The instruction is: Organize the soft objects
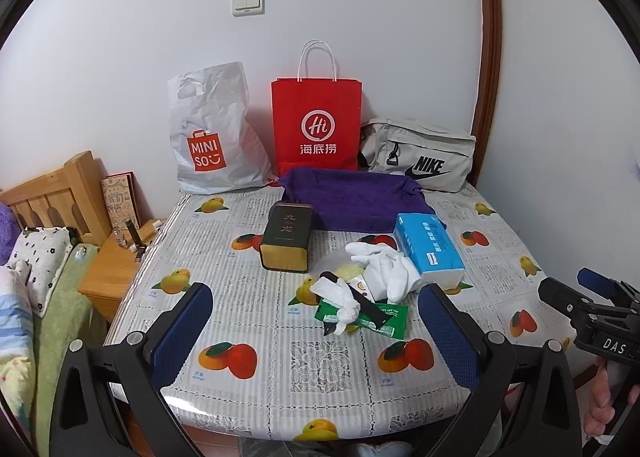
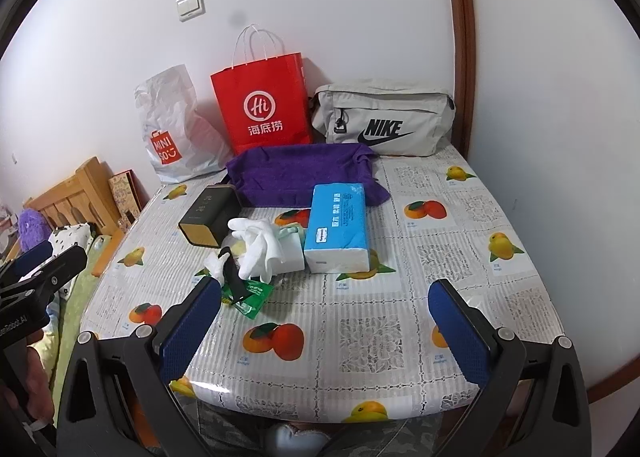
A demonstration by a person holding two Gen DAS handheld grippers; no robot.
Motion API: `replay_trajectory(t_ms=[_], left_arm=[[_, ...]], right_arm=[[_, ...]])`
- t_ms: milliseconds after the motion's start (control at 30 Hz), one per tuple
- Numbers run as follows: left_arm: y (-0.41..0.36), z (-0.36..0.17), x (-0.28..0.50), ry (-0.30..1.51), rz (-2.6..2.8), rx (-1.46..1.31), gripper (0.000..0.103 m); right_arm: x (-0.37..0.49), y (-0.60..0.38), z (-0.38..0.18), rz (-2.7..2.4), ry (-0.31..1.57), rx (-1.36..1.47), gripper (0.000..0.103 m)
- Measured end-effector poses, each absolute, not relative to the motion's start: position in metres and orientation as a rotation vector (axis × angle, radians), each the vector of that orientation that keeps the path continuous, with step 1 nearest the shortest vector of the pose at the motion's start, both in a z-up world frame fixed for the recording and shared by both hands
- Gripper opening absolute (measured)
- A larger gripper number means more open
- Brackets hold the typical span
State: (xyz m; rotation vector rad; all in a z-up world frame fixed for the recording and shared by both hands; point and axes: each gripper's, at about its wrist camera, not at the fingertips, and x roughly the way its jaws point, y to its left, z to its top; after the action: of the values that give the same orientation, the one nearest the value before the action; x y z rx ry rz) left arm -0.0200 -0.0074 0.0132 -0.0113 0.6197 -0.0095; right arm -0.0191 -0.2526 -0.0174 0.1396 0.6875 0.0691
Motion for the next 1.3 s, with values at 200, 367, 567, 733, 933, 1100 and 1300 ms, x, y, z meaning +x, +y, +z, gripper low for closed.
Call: replay_trajectory(t_ms=[200,367,567,733,933,1100,1300], left_arm=[[-0.010,0.015,-0.022,0.595,-0.003,0.003,0.103],[-0.011,0.015,-0.023,0.570,0.023,0.007,0.103],[-0.010,0.013,-0.020,0.560,0.029,0.006,0.103],[-0.008,0.005,-0.014,0.564,0.005,-0.013,0.103],[-0.006,-0.014,0.006,0.621,-0.003,-0.045,0.103],[-0.010,-0.039,0.030,0.694,0.001,-0.007,0.103],[-0.017,-0.073,0.056,0.773,-0.037,0.014,0.103]], right_arm=[[-0.018,-0.254,-0.018,0.066,0.687,0.143,0.102],[-0.018,-0.254,-0.019,0.065,0.688,0.136,0.102],[-0.015,-0.255,-0.021,0.058,0.692,0.135,0.102],[-0.009,-0.255,-0.026,0.048,0.703,0.121,0.102],[0.005,-0.253,-0.038,0.059,0.730,0.109,0.102],[0.018,-0.251,-0.051,0.070,0.743,0.096,0.102],[0.041,-0.256,-0.073,0.084,0.806,0.132,0.102]])
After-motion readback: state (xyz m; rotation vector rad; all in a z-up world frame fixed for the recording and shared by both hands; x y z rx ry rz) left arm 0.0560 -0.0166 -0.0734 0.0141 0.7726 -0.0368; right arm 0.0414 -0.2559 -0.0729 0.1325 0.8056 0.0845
